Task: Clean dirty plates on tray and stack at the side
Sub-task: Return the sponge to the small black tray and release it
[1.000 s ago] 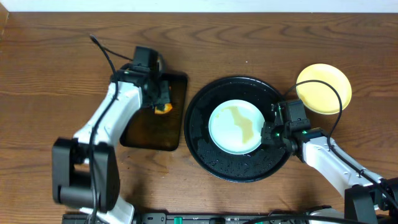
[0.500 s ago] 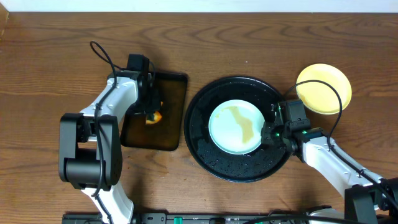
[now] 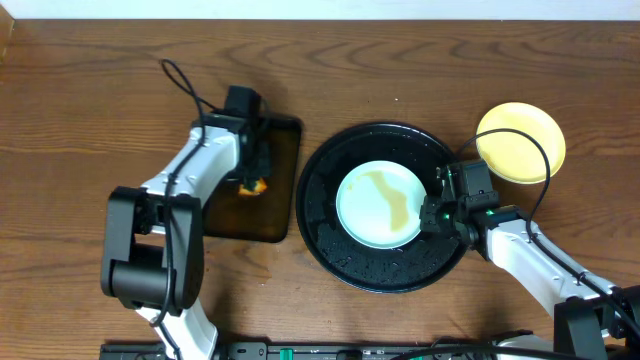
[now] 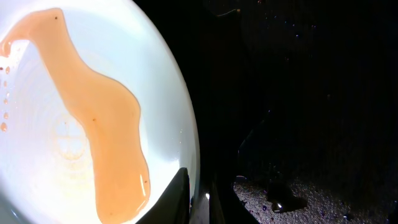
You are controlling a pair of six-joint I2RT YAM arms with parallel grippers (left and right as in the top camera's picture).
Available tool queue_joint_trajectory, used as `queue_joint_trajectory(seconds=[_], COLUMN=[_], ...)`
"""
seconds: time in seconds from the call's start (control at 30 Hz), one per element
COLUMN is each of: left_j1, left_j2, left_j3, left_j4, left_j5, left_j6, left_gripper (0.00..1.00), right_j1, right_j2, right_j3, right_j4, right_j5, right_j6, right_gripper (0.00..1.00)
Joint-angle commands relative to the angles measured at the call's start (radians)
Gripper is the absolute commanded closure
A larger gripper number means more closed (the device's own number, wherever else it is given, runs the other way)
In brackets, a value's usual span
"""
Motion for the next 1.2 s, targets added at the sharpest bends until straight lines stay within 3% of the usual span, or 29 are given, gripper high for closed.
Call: queue_joint_trajectory(seconds=[0.0, 0.17, 0.23, 0.3, 0.5, 0.57, 0.8, 0.93, 1.17], left_j1=[-0.027, -0.026, -0.017, -0.009, -0.007, -0.007, -0.007, -0.007, -0.007], left_j2=[-0.007, -0.004, -0.004, -0.009, -0.097, -0.145, -0.246, -0.244, -0.243], left_j3=[-0.028, -0.031, -0.027, -0.020, -0.002, -0.002, -0.002, -0.005, -0.010], left_j4=[0.005, 0.011, 0.005, -0.013, -0.058, -0.070, -0.137, -0.160, -0.170], left_j5=[0.016, 0.008, 0.009, 0.009, 0.009, 0.010, 0.010, 0.010, 0.010], left_j6=[0.015, 0.016, 0.015, 0.015, 0.011, 0.011, 0.011, 0.011, 0.011], left_gripper=[0.93, 0.90, 0.68, 0.55, 0.50, 0.41, 0.39, 0.38, 0.38], right_j1=[0.004, 0.004, 0.004, 0.004, 0.004, 0.004, 0.004, 0.004, 0.001], right_j2=[0.002, 0.002, 0.002, 0.002, 0.002, 0.002, 0.056, 0.105, 0.067], right_j3=[-0.001, -0.001, -0.001, -0.001, -0.001, -0.001, -0.001, -0.001, 0.012], right_j4=[-0.005, -0.005, -0.004, -0.003, 0.007, 0.008, 0.022, 0.042, 0.118], right_j5=[0.023, 0.024, 0.024, 0.024, 0.040, 0.052, 0.057, 0.045, 0.047], right_j6=[0.001, 0.001, 0.001, 0.001, 0.001, 0.001, 0.001, 0.002, -0.014], right_gripper=[0.90, 0.90, 0.89, 0.89, 0.87, 0.87, 0.87, 0.99, 0.99])
